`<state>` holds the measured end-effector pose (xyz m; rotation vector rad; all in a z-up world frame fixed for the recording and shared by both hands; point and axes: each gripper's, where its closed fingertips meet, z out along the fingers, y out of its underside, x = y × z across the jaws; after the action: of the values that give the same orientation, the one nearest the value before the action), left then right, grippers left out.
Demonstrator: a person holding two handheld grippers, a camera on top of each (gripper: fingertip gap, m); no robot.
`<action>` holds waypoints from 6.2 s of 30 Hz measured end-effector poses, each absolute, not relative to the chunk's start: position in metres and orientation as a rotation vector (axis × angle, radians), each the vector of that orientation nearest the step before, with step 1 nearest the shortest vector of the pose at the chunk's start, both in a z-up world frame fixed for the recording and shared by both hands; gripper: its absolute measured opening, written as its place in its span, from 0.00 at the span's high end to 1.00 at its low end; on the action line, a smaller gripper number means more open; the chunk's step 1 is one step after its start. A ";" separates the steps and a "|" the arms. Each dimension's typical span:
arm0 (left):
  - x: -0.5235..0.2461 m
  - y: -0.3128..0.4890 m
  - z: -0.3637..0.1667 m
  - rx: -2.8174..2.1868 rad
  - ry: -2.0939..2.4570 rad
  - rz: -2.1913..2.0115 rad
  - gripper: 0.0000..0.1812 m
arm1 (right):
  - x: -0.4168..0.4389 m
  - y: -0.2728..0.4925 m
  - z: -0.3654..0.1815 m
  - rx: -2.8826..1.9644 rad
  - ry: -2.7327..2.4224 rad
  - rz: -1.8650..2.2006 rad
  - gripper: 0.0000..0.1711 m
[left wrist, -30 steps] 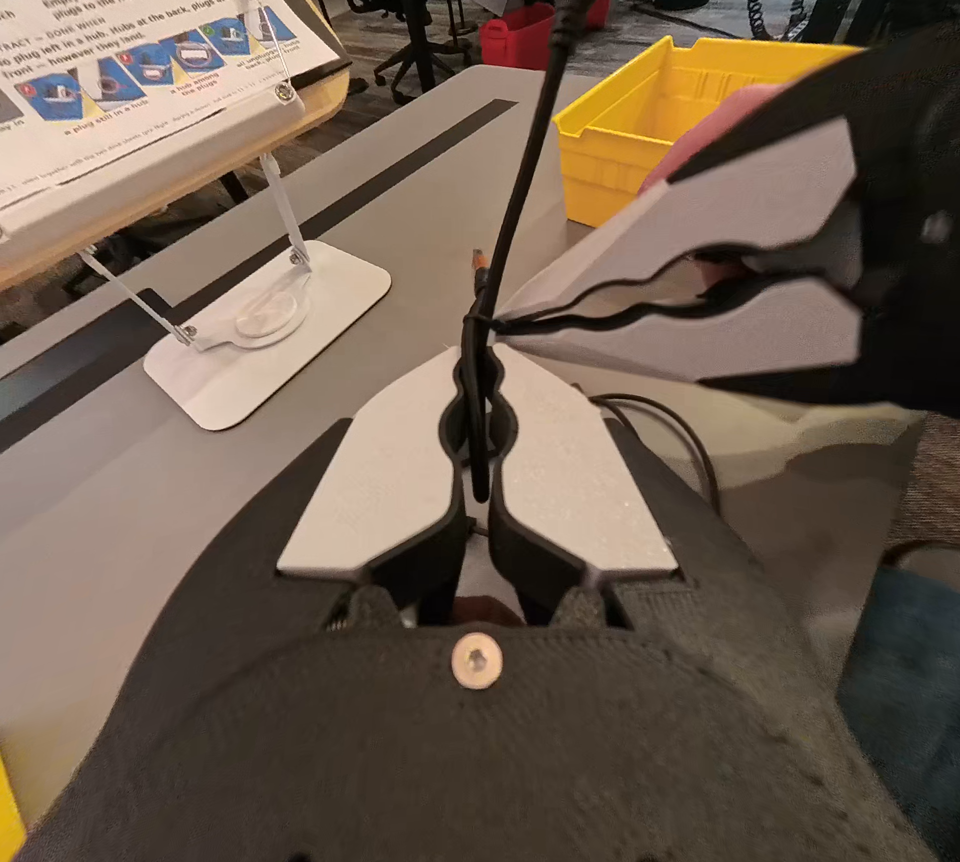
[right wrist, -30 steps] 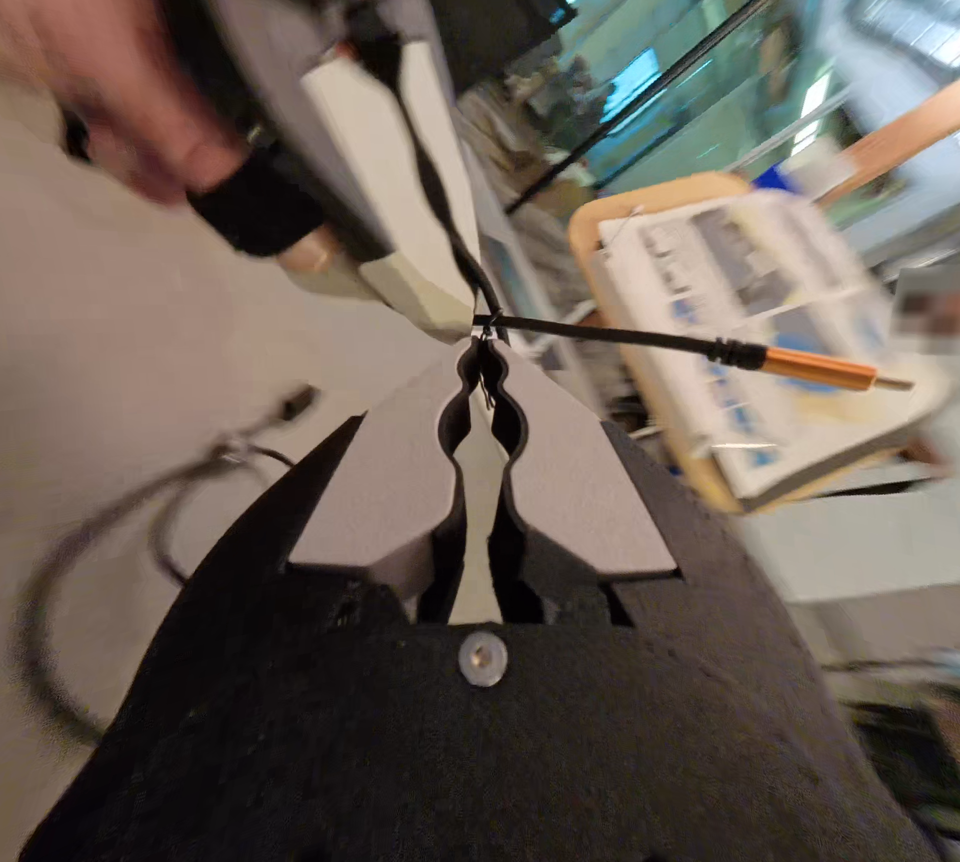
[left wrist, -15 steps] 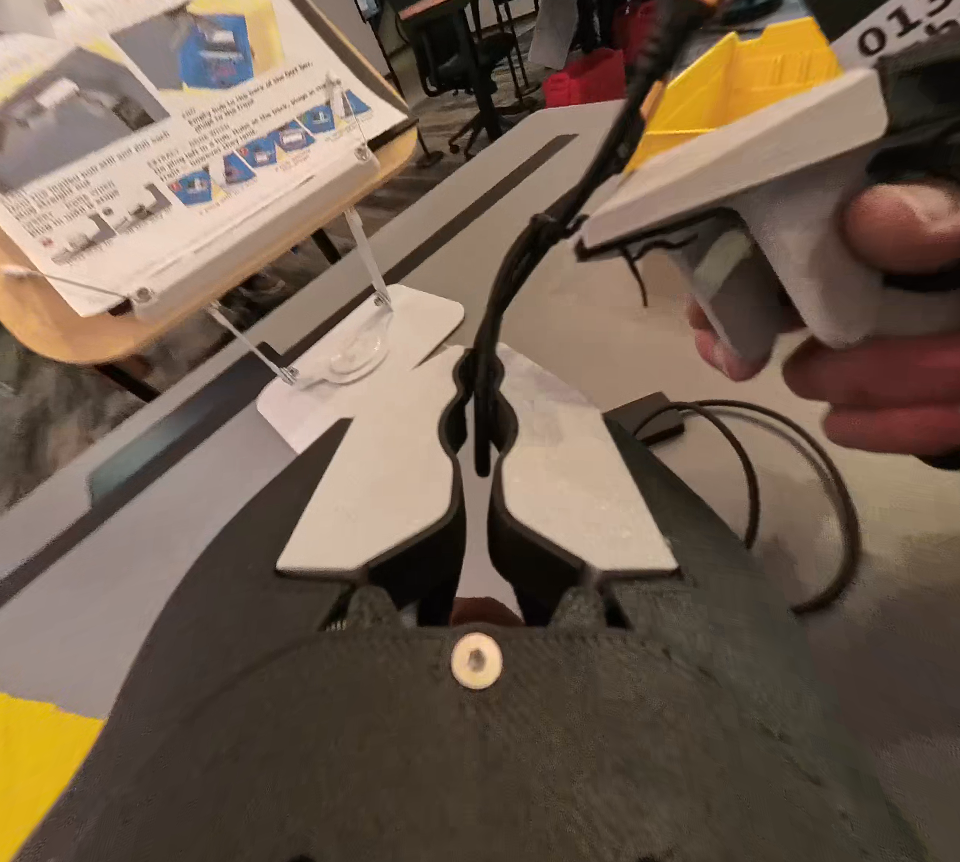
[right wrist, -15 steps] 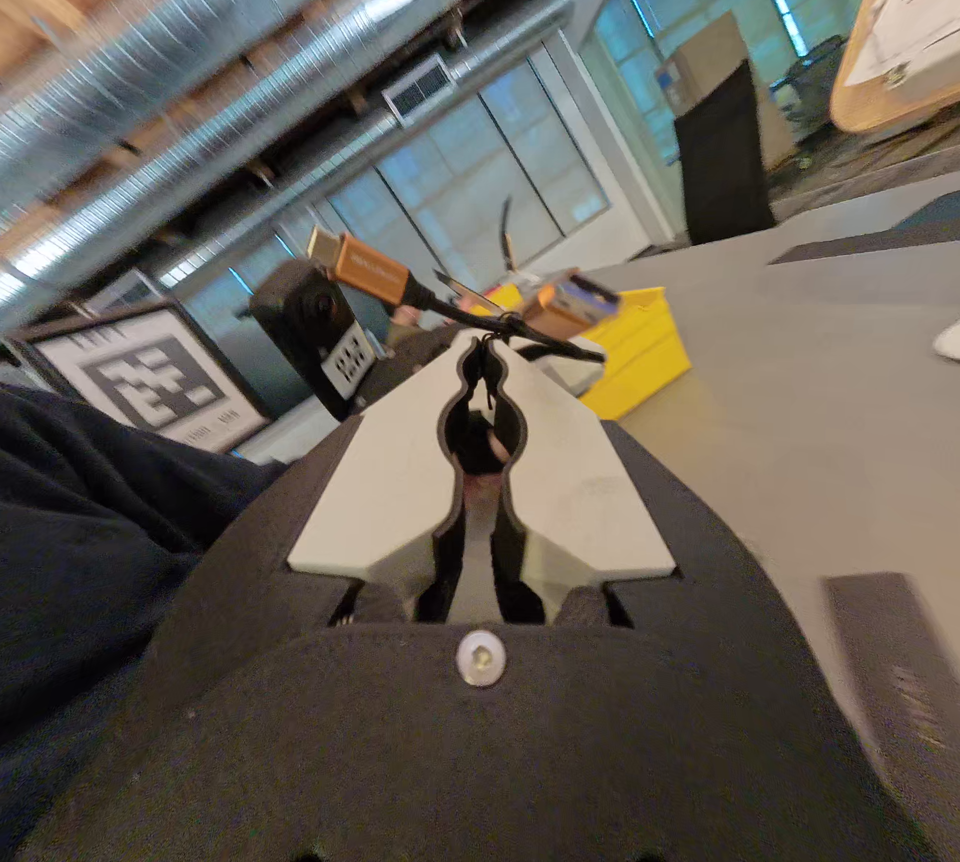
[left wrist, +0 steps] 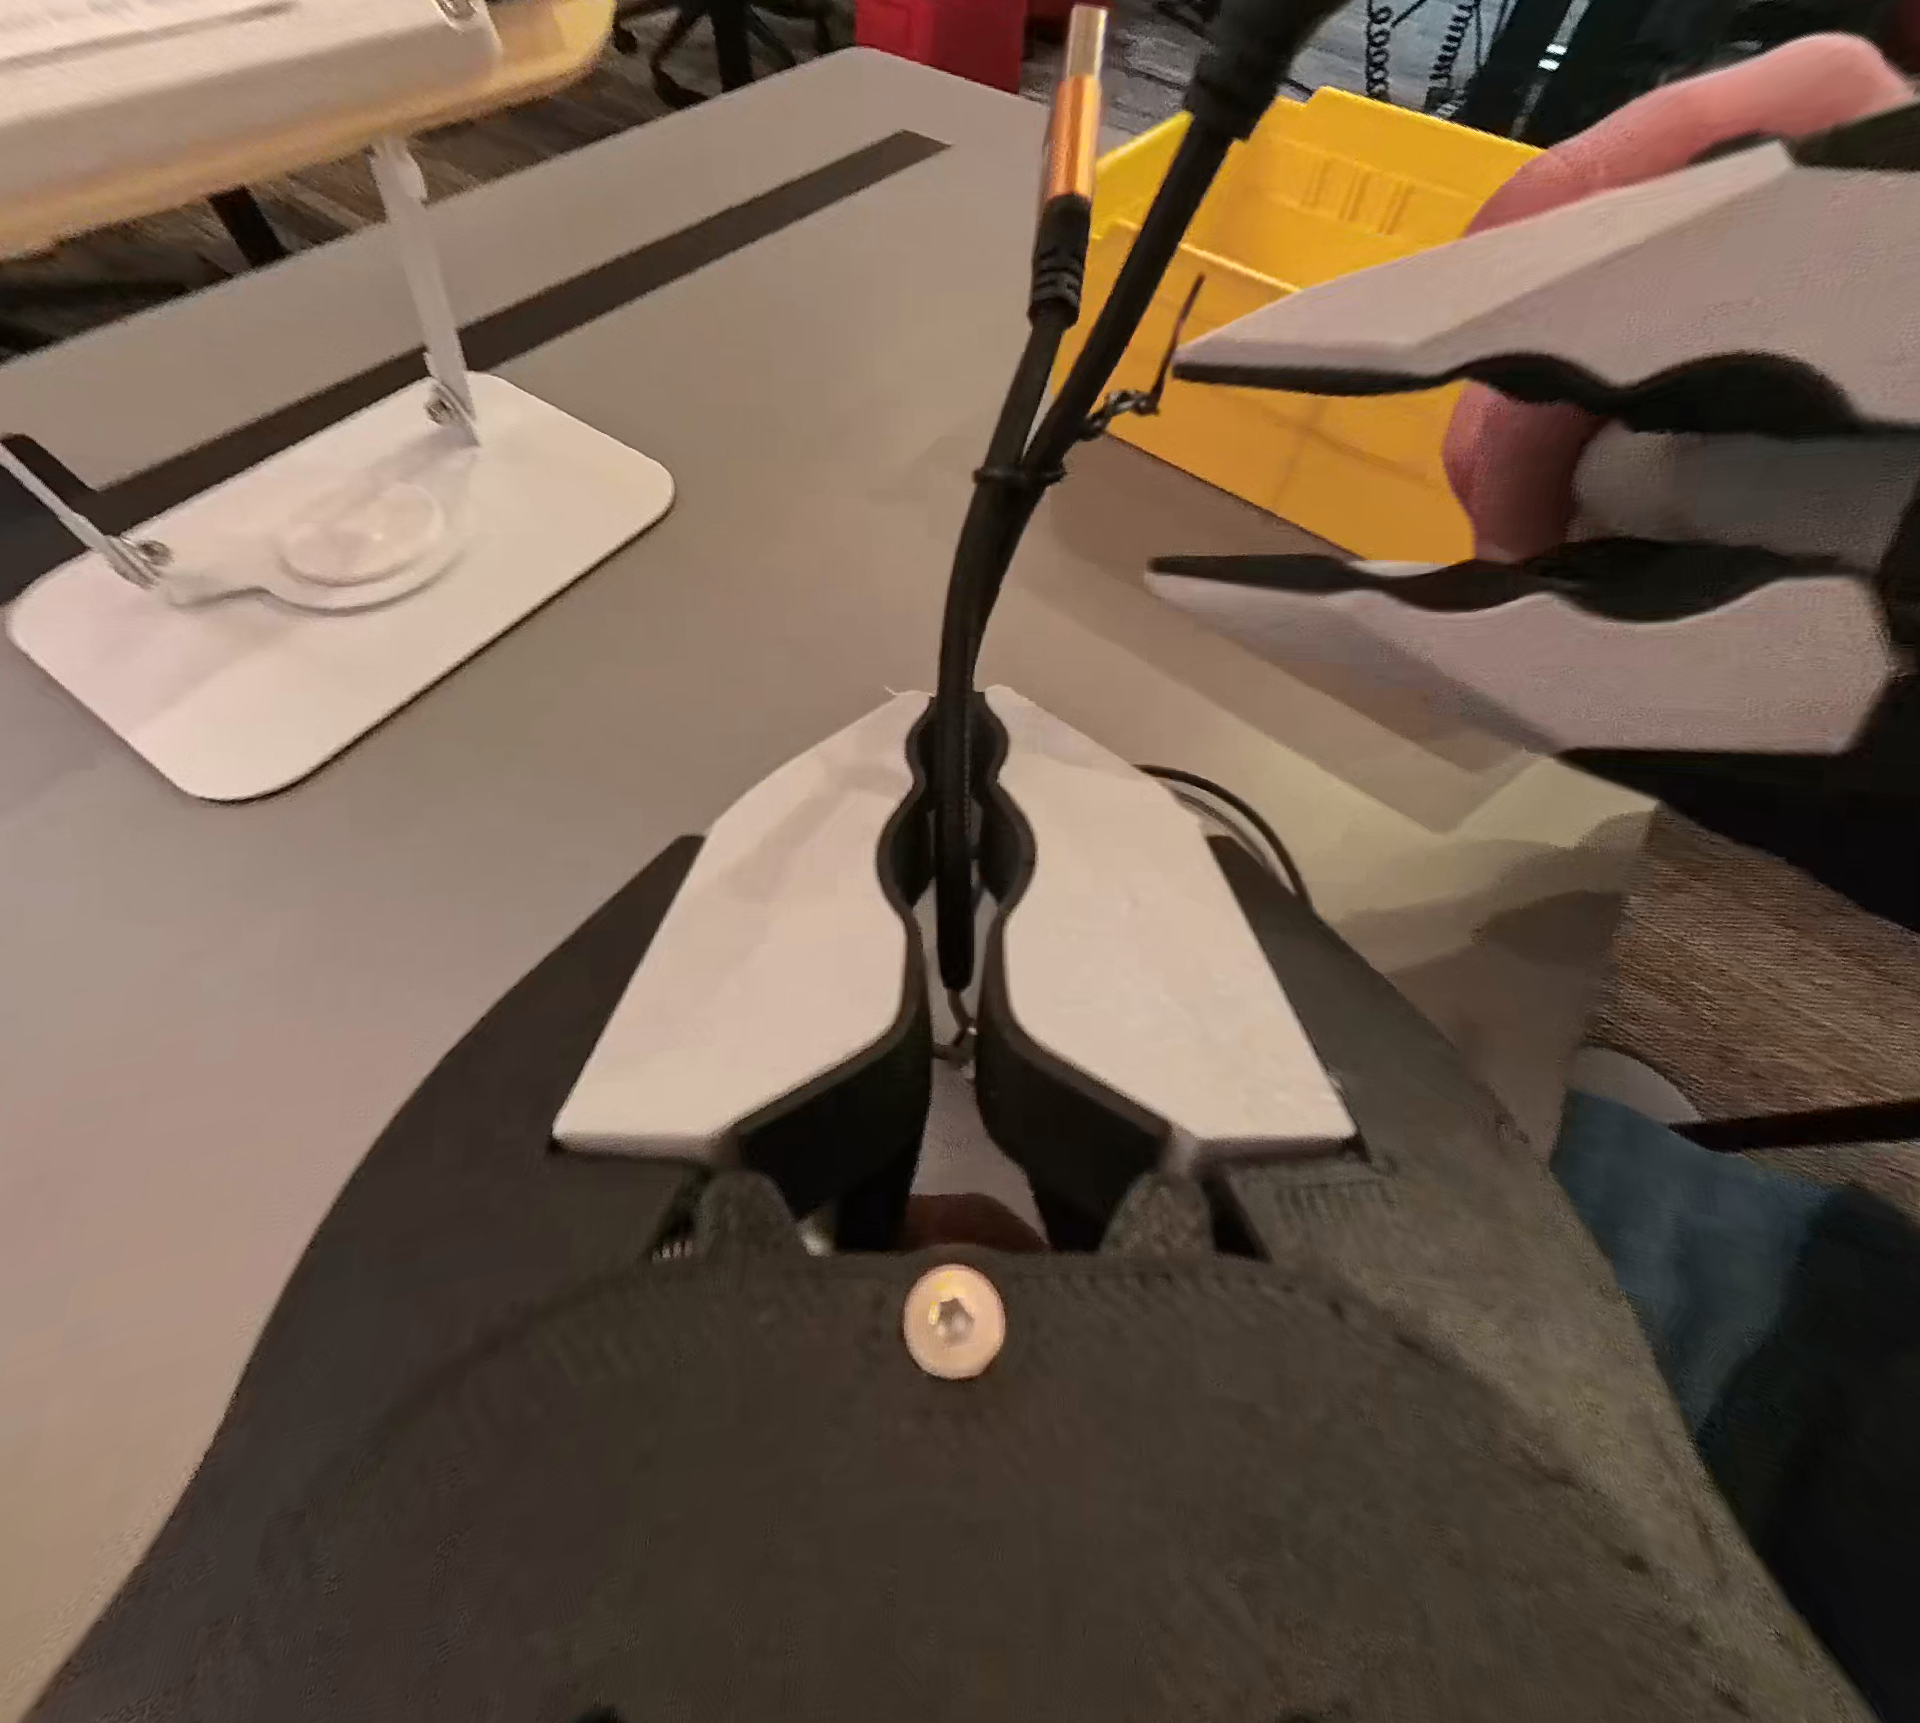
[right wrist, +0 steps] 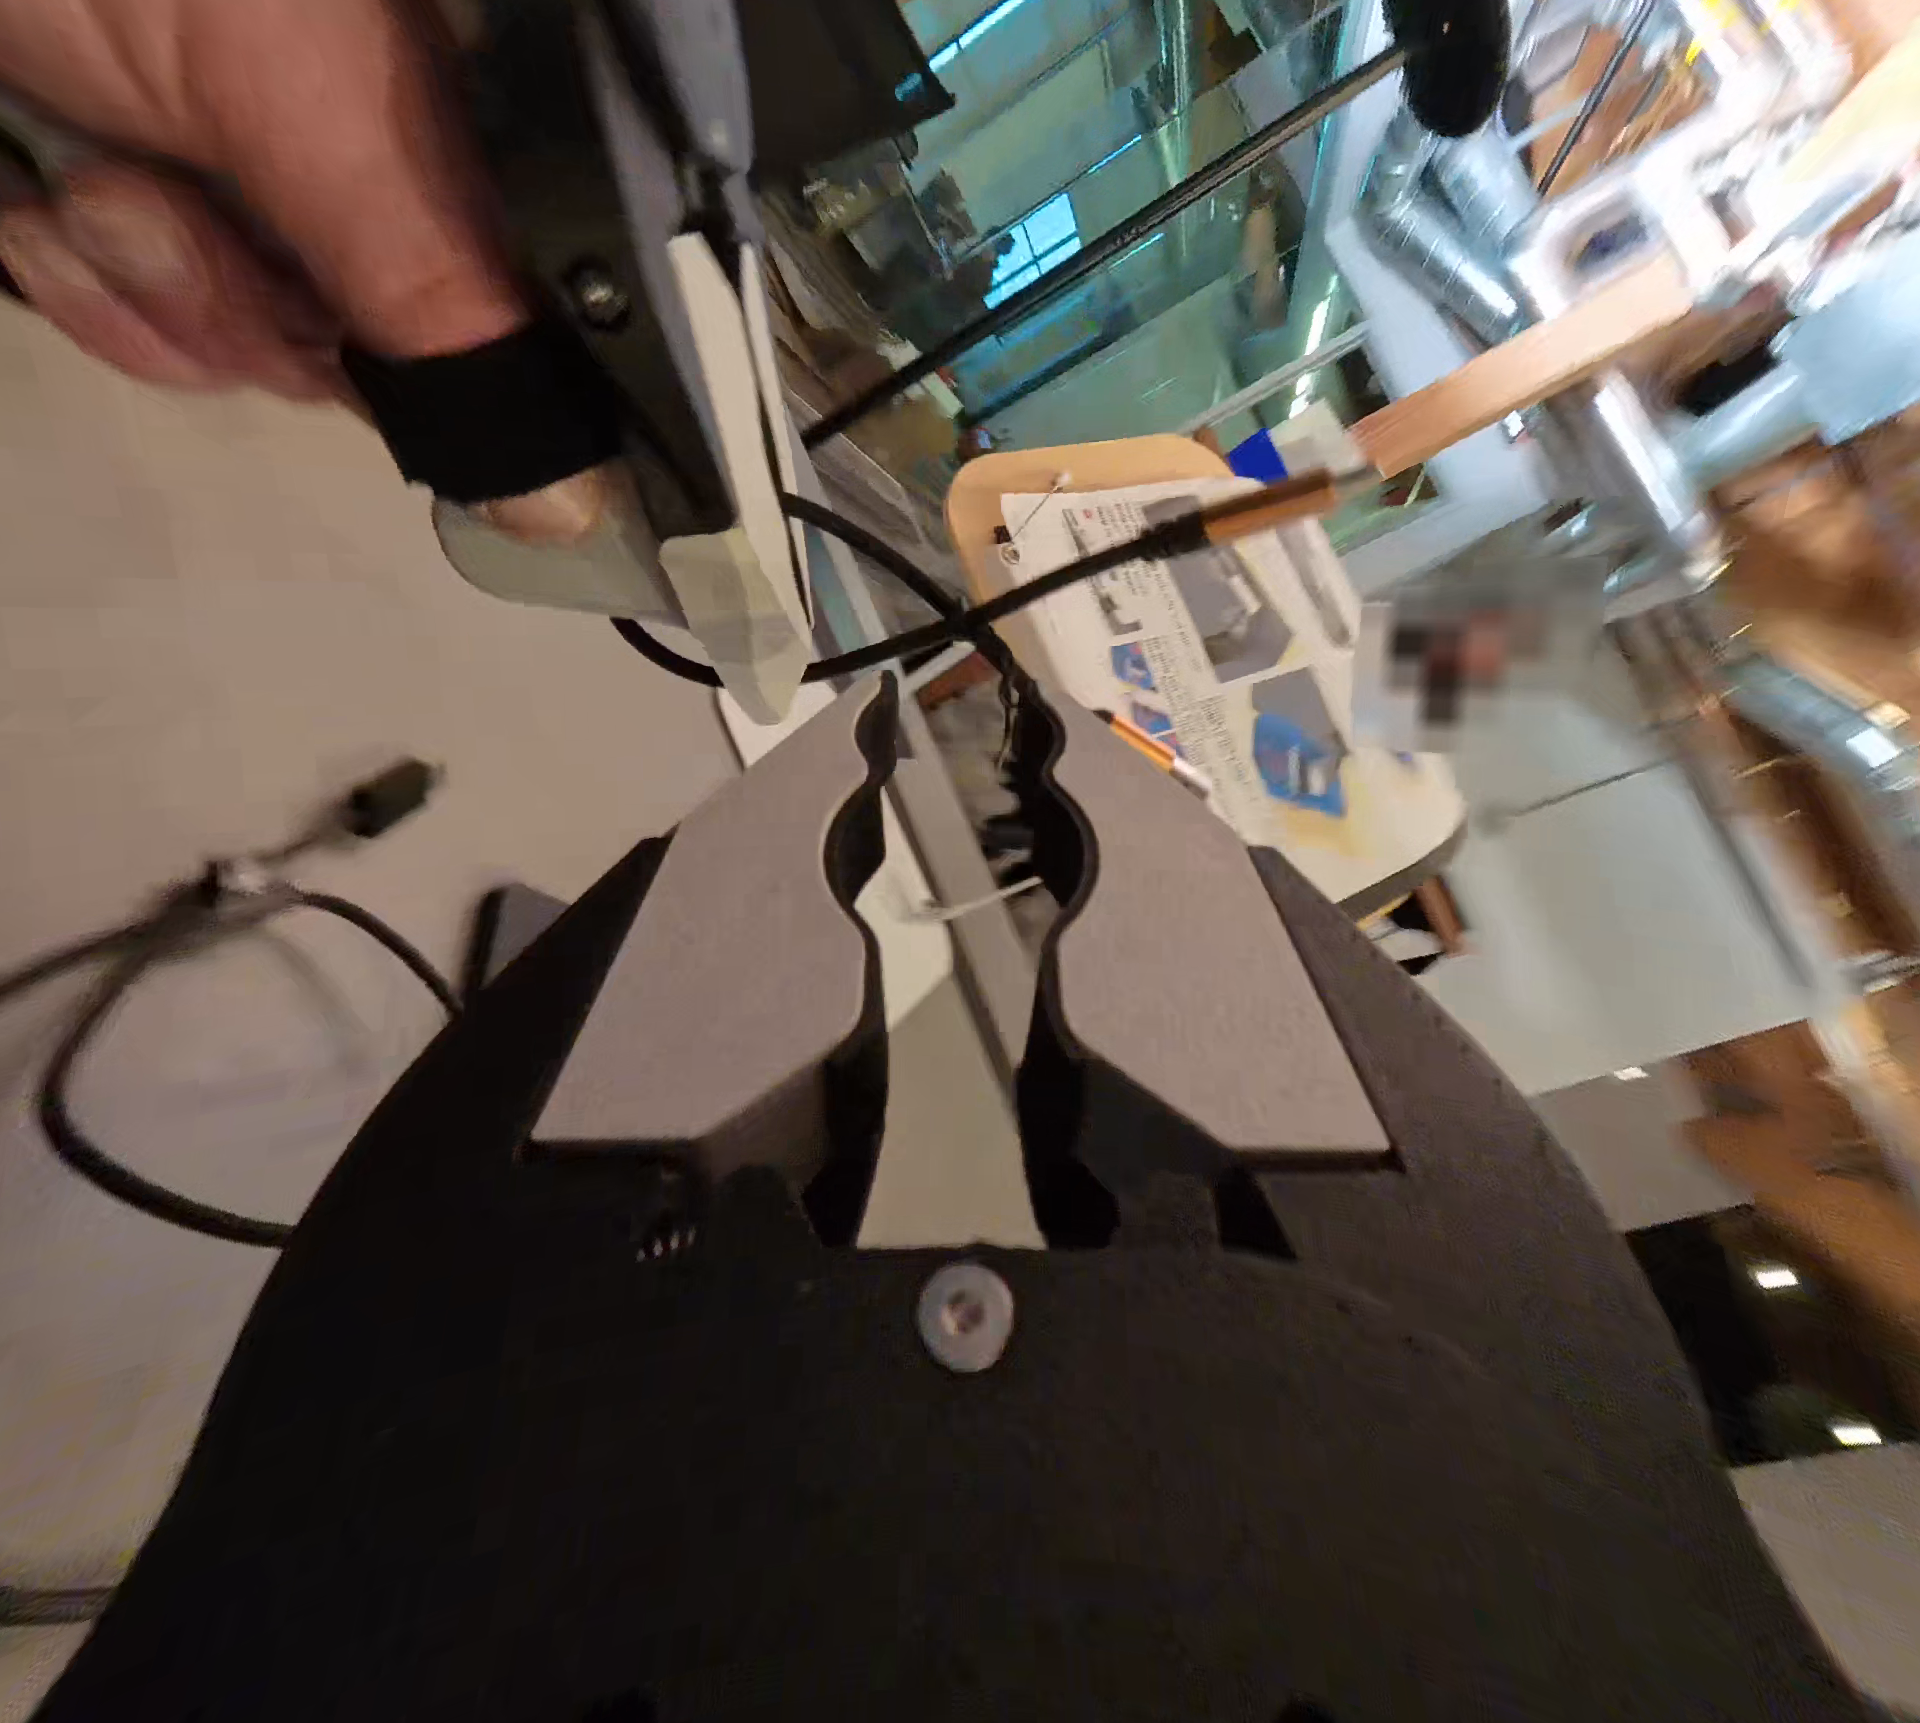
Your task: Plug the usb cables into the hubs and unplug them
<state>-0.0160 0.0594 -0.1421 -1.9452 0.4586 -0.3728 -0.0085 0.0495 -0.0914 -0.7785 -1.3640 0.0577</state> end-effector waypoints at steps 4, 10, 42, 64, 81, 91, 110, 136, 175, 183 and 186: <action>-0.011 0.058 -0.145 -1.979 0.454 -0.421 0.98 | -0.013 0.055 -0.093 -0.647 -1.393 -0.151 0.89; -0.003 0.054 -0.149 -2.000 0.478 -0.458 0.99 | -0.013 0.062 -0.095 -0.592 -1.411 -0.230 0.91; 0.010 0.054 -0.119 -1.824 0.565 -0.510 0.98 | 0.003 0.058 -0.109 -1.110 -1.447 0.447 1.00; 0.019 0.056 -0.112 -1.881 0.476 -0.607 0.98 | 0.011 0.063 -0.096 -0.604 -1.491 -0.274 1.00; 0.004 0.068 -0.103 -1.614 0.593 -0.131 0.98 | 0.009 0.027 -0.081 -1.357 -0.738 2.162 1.00; -0.003 0.068 -0.106 -1.687 0.473 -0.351 0.99 | 0.006 0.036 -0.091 -1.313 -1.037 1.534 0.95; 0.013 0.063 -0.105 -1.715 0.478 -0.504 0.98 | 0.022 0.062 -0.069 -0.799 -1.414 0.194 1.00; 0.019 0.061 -0.108 -1.697 0.541 -0.427 0.98 | 0.025 0.055 -0.064 -1.248 -1.226 1.294 1.00; 0.021 0.065 -0.097 -1.724 0.460 -0.572 0.99 | 0.026 0.050 -0.071 -1.029 -1.447 0.561 0.89; 0.024 0.063 -0.096 -1.701 0.489 -0.560 0.98 | 0.035 0.054 -0.066 -1.183 -1.307 1.001 0.92; 0.025 0.062 -0.094 -1.695 0.490 -0.561 0.99 | 0.031 0.058 -0.073 -1.214 -1.303 1.012 0.93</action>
<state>0.0254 0.0625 -0.0940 -1.6947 0.4903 -0.5614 0.0306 0.0584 -0.0728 -1.2138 -1.3033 1.0124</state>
